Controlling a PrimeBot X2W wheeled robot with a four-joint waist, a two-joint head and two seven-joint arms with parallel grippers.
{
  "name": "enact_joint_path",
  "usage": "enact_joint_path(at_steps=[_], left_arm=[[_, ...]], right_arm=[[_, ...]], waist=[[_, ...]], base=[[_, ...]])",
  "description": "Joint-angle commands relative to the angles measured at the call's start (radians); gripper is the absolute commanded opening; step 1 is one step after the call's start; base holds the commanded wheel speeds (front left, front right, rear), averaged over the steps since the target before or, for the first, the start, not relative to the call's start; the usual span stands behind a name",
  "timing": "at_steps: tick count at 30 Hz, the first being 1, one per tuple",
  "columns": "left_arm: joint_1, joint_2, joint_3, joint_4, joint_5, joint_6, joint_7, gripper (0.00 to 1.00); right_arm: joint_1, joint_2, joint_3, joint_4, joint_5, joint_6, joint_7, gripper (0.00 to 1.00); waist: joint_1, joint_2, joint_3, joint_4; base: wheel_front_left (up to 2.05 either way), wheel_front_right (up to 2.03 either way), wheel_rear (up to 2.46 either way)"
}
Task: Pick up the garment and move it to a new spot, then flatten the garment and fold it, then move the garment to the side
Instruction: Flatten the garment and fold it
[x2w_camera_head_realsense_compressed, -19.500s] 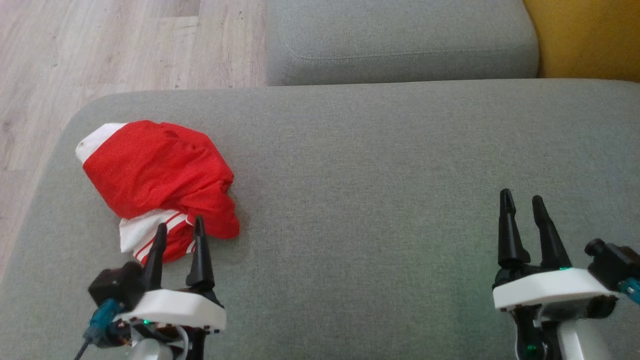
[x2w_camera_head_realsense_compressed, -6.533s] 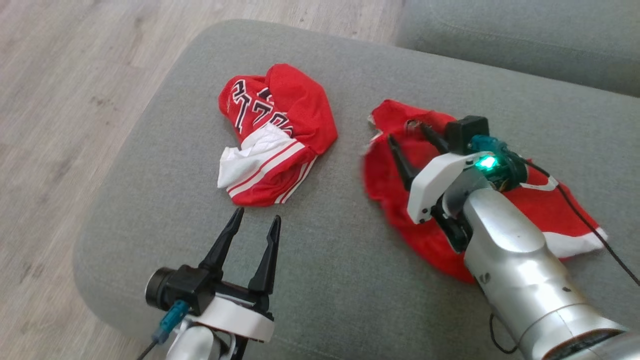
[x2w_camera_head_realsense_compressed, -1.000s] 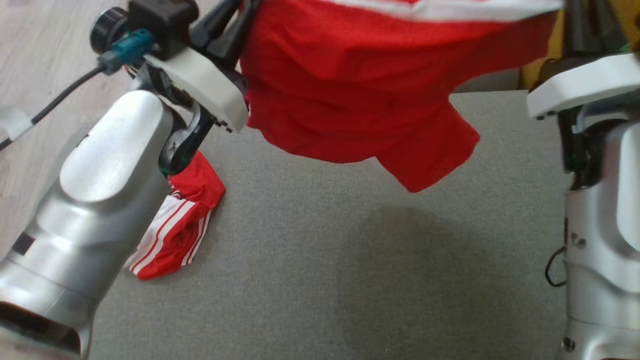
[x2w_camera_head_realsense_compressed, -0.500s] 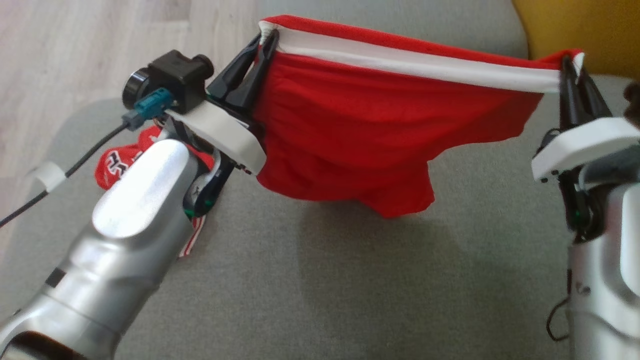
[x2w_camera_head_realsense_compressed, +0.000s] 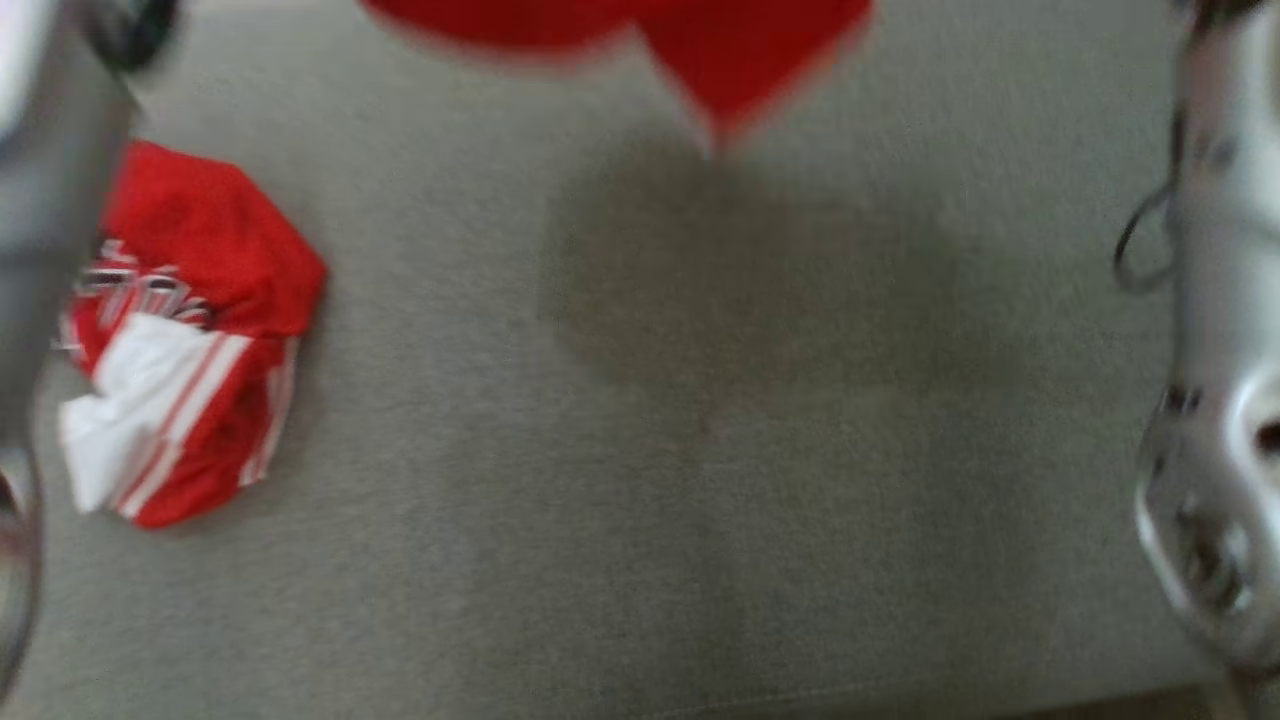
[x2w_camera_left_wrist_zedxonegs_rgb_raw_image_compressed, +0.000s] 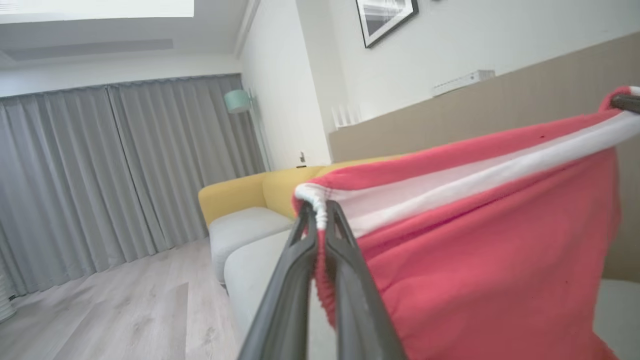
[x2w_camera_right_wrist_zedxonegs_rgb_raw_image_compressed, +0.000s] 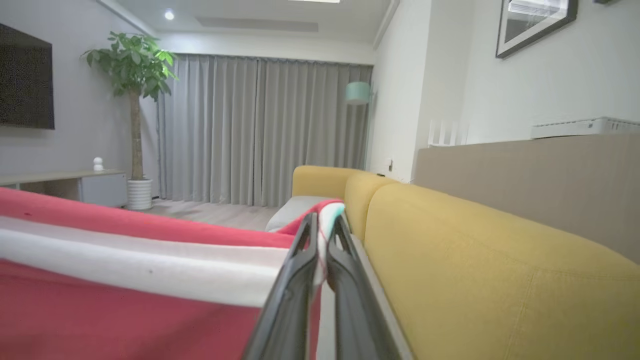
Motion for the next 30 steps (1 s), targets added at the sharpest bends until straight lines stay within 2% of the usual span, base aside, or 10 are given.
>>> enact_joint_path(at_steps=[1, 5, 10, 15, 18, 21, 25, 30], left_arm=[[-0.086, 0.037, 0.045, 0.001, 0.002, -0.003, -0.016, 0.00], [-0.178, -0.002, 0.067, 0.100, -0.016, -0.009, -0.072, 0.00], [-0.127, -0.064, 0.047, 0.171, -0.098, -0.020, -0.108, 0.00], [0.005, -0.068, -0.047, 0.126, -0.196, -0.021, -0.125, 0.00], [0.075, -0.066, -0.087, 0.098, -0.220, -0.021, -0.131, 0.00], [0.177, -0.068, -0.143, 0.059, -0.217, -0.021, -0.134, 0.00], [0.320, -0.106, -0.120, 0.016, -0.193, -0.021, -0.135, 0.00], [0.483, -0.156, -0.121, -0.025, -0.094, -0.012, -0.135, 0.00]], right_arm=[[-0.055, 0.007, -0.012, 0.000, -0.006, 0.007, -0.034, 0.00], [-0.162, 0.007, -0.054, 0.144, -0.037, 0.007, -0.150, 0.00], [-0.147, 0.007, -0.020, 0.322, -0.076, 0.007, -0.197, 0.00], [-0.074, 0.007, 0.004, 0.456, -0.131, 0.007, -0.142, 0.00], [-0.036, 0.006, -0.003, 0.495, -0.164, 0.007, -0.113, 0.00], [0.023, -0.009, -0.007, 0.543, -0.208, 0.007, -0.067, 0.00], [0.091, -0.048, 0.005, 0.606, -0.214, 0.007, -0.016, 0.00], [0.153, -0.098, 0.047, 0.668, -0.180, 0.007, 0.028, 0.00]], waist=[[-0.0005, 0.0000, 0.081, -0.058], [-0.0005, 0.0000, 0.110, -0.063], [-0.0005, 0.0000, 0.132, -0.067], [-0.0005, 0.0000, 0.152, -0.055], [-0.0005, 0.0000, 0.144, -0.045], [-0.0005, 0.0000, 0.120, -0.025], [-0.0005, 0.0000, 0.069, 0.006], [-0.0005, 0.0000, -0.011, 0.027]], base=[[0.00, 0.00, 0.00], [0.00, 0.00, 0.00], [0.00, 0.00, 0.00], [0.00, 0.00, 0.00], [0.00, 0.00, 0.00], [0.00, 0.00, 0.00], [0.00, 0.00, 0.00], [0.00, 0.00, 0.00]])
